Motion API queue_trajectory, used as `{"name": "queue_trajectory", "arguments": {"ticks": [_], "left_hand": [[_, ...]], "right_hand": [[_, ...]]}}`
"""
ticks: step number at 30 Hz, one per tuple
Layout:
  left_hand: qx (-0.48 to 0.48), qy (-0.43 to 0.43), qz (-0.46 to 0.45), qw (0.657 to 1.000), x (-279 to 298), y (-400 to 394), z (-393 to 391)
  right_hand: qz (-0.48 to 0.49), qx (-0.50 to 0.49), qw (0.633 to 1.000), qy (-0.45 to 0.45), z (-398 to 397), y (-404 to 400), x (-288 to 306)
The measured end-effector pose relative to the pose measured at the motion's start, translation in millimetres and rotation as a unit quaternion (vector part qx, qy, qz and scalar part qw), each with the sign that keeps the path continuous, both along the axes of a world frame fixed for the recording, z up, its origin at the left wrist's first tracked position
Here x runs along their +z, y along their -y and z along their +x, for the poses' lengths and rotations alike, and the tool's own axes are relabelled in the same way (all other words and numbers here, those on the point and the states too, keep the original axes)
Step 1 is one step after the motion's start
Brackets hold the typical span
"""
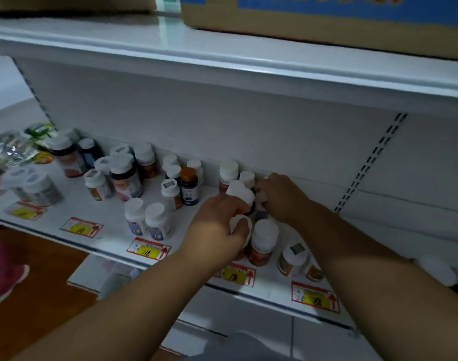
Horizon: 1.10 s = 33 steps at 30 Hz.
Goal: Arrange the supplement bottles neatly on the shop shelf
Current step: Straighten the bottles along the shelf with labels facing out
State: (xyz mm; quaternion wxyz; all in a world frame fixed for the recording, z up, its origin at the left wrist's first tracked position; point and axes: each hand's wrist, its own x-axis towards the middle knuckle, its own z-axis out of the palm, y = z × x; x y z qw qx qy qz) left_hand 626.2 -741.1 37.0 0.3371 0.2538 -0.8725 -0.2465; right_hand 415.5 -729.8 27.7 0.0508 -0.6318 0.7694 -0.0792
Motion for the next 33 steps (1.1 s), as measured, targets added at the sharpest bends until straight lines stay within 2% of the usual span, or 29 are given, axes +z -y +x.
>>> {"name": "queue_trajectory", "arguments": {"ticks": [4, 6, 8, 10, 16, 18, 23, 28, 30, 33], "left_hand": [[-0.041, -0.022, 0.027, 0.999, -1, 16, -4], [-0.049, -0.040, 0.037, 0.997, -2, 21, -8], [-0.058, -0.056, 0.058, 0.995, -4, 22, -12], [-0.063, -0.058, 0.093, 0.992, -6, 21, -14], [-0.107, -0.040, 0.180, 0.977, 5, 10, -11], [-0.115, -0.047, 0.196, 0.973, 4, 3, -2], [-0.047, -0.056, 0.188, 0.980, -7, 0, 34], [-0.009, -0.015, 0.140, 0.990, -20, 27, 76], [-0.014, 0.014, 0.077, 0.997, -23, 53, 93], [0.034, 0.055, -0.043, 0.997, -27, 97, 114]], "right_hand": [[-0.034, -0.093, 0.995, 0.009, -5, -26, 13], [-0.143, -0.128, 0.981, 0.027, 1, -40, 27], [-0.269, -0.160, 0.949, 0.049, 8, -53, 42], [-0.328, -0.187, 0.919, 0.111, 19, -65, 56], [-0.302, -0.142, 0.894, 0.299, 60, -67, 68], [-0.276, -0.127, 0.892, 0.335, 71, -62, 64], [-0.243, -0.086, 0.886, 0.386, 98, -51, 51], [-0.196, -0.066, 0.902, 0.380, 131, -28, 39], [-0.179, -0.075, 0.918, 0.346, 146, -14, 33], [-0.160, -0.096, 0.938, 0.291, 167, 9, 22]]}}
